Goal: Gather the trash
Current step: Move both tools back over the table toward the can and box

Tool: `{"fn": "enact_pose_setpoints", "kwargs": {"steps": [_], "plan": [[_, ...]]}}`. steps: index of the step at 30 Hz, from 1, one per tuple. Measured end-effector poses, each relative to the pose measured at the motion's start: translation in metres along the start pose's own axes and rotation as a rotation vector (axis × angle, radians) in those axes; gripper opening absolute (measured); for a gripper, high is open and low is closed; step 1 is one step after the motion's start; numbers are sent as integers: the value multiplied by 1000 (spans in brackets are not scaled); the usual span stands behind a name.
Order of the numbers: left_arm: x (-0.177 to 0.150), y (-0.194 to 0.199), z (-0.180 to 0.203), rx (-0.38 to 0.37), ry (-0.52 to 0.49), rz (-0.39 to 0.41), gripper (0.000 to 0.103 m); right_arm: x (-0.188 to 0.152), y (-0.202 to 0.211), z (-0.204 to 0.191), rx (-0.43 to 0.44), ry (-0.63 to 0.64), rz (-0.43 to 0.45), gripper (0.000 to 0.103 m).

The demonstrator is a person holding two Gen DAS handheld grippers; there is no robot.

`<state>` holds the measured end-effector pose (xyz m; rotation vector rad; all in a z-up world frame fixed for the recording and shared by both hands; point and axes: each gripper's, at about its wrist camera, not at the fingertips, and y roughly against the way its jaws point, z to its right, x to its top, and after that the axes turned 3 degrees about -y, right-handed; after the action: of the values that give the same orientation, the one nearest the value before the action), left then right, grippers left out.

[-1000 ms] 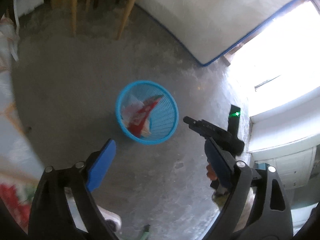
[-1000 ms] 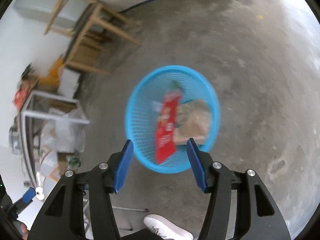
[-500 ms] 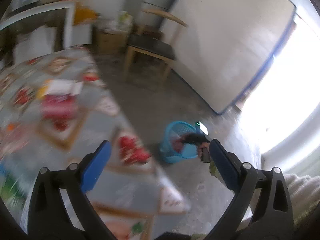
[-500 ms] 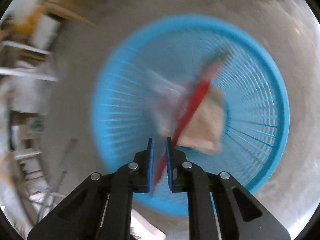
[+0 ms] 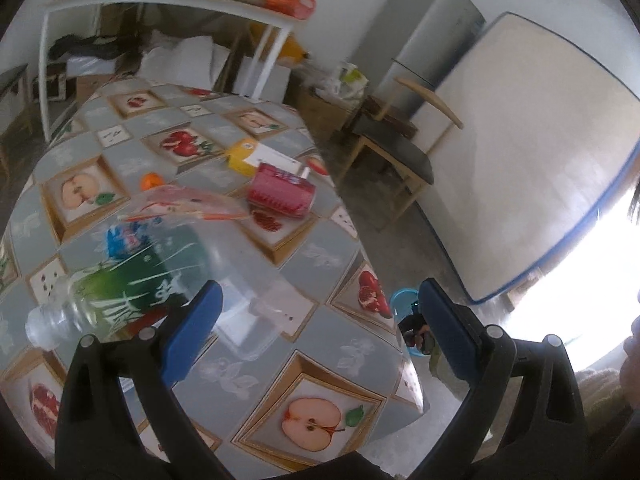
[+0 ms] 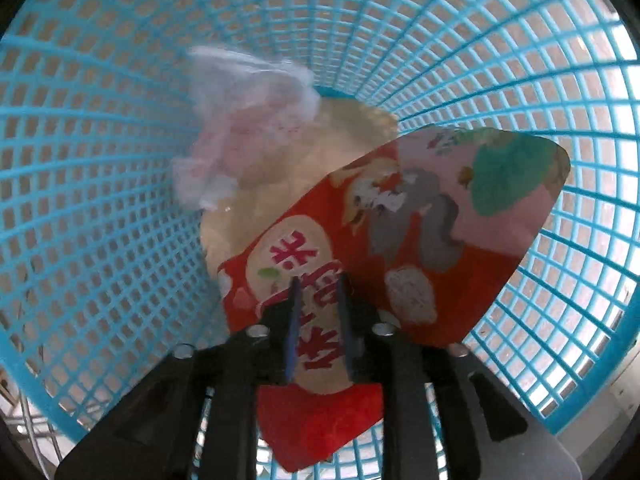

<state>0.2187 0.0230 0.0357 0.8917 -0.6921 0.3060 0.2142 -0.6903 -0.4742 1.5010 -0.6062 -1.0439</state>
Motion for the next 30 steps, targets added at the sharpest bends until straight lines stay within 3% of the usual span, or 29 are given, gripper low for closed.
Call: {"fn": "enact_pose_setpoints", "kwargs": {"steps": [4,9,18,25,30], "plan": [[-6,7,-4,-15,17,13,94,-17,54,21,141,-60,123,33],[-19,29,-2,-59,17,53,94,-61,124,48,294,-35,252,37],[-46,88,3,-126,18,150,94,-225,271,67,514,181,544,62],[-63,123,-6,-114,-10,178,94,-373,359,14,615,444,767,85],[-49,133,-21,-68,-30,164,94,-455,394,-67,651,720,871,88]]}}
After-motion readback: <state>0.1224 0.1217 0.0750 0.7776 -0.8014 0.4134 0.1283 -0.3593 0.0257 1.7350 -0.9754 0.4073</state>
